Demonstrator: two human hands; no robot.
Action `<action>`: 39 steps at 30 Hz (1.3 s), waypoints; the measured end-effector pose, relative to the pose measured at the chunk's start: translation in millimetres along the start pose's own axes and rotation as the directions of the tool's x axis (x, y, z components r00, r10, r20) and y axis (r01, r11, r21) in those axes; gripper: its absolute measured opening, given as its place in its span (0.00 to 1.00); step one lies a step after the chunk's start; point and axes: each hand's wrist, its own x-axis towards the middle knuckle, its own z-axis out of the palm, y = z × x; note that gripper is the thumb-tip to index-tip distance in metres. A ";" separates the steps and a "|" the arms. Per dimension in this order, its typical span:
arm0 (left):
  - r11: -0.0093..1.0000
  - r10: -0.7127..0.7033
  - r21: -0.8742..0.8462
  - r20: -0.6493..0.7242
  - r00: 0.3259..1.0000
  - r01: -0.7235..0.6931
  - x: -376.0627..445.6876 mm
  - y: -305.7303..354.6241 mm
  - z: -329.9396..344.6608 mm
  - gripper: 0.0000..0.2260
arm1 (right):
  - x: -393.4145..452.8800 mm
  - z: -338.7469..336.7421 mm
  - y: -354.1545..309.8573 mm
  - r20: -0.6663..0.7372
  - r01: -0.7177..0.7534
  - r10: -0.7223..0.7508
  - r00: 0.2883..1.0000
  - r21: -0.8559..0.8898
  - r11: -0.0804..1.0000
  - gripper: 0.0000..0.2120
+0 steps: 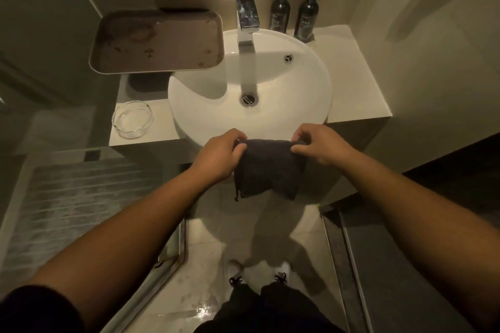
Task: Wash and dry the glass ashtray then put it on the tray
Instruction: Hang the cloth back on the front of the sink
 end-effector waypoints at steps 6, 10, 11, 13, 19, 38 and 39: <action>0.942 -0.066 0.325 -0.081 0.995 0.089 36.8 -11.2 14.3 0.10 | 44.0 16.6 -4.8 -0.127 0.002 -0.030 0.991 -0.213 0.977 0.07; 0.924 -0.097 0.358 -0.116 0.988 0.133 48.1 -22.3 16.2 0.10 | 56.3 19.2 -1.0 -0.135 0.010 -0.044 0.990 -0.241 0.970 0.08; 0.920 -0.092 0.369 -0.120 0.988 0.131 50.7 -23.1 15.7 0.10 | 58.7 20.4 0.0 -0.133 0.005 -0.040 0.990 -0.254 0.967 0.08; 0.907 -0.069 0.407 -0.118 0.991 0.111 54.7 -22.1 14.7 0.09 | 63.4 23.2 0.6 -0.118 -0.012 -0.023 0.993 -0.283 0.959 0.08; 0.877 0.034 0.481 -0.071 0.997 0.004 39.8 -15.6 18.2 0.16 | 50.8 29.1 6.8 -0.142 0.147 -0.254 0.957 -0.520 0.841 0.21; 0.748 0.166 0.648 0.030 0.986 -0.146 -10.2 2.4 23.8 0.11 | 16.8 40.2 9.7 0.072 0.320 -0.363 0.929 -0.651 0.688 0.12; 0.748 0.185 0.645 0.023 0.982 -0.156 -12.2 2.7 23.8 0.14 | 14.3 37.6 7.7 0.083 0.331 -0.371 0.925 -0.658 0.676 0.16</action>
